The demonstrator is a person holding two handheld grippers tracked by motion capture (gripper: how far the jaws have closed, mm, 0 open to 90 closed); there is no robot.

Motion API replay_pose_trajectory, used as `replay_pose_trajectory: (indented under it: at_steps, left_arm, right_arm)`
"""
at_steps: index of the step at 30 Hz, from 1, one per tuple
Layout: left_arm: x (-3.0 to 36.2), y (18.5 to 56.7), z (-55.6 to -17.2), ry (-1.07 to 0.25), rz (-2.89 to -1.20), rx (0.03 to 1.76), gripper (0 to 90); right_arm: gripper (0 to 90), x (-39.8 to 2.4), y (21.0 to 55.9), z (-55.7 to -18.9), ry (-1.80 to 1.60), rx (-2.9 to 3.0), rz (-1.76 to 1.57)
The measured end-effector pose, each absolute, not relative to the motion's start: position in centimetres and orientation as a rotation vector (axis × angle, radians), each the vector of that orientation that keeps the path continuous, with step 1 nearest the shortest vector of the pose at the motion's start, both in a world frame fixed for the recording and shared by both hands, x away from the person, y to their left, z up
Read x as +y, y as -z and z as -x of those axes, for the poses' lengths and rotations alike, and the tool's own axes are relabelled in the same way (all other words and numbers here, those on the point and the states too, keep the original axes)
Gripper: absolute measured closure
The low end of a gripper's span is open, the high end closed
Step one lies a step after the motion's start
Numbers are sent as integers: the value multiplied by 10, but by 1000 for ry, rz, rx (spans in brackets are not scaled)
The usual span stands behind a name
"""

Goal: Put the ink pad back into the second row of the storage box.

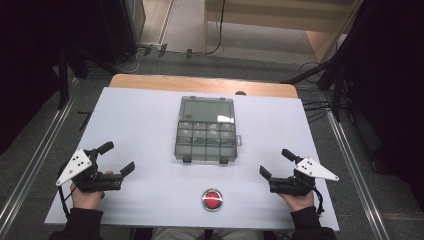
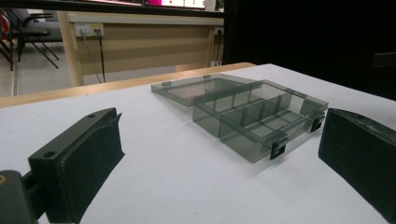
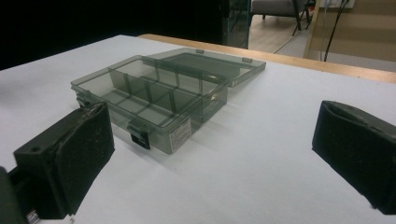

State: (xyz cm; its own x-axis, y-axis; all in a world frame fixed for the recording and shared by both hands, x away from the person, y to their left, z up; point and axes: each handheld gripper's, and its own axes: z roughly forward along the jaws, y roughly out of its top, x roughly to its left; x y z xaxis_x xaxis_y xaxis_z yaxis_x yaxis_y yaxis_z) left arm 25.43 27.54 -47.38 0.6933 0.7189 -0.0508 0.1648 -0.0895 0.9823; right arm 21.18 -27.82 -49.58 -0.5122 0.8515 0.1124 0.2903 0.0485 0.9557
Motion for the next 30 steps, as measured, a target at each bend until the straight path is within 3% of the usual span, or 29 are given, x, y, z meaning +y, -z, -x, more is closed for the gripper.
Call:
replay_pose_trajectory:
  at_steps: [30]
  left_arm:
    - [275, 474, -254, -540, -1635, 737, 0]
  right_arm:
    - [0, -262, 501, -213, -1437, 2000, -1096]
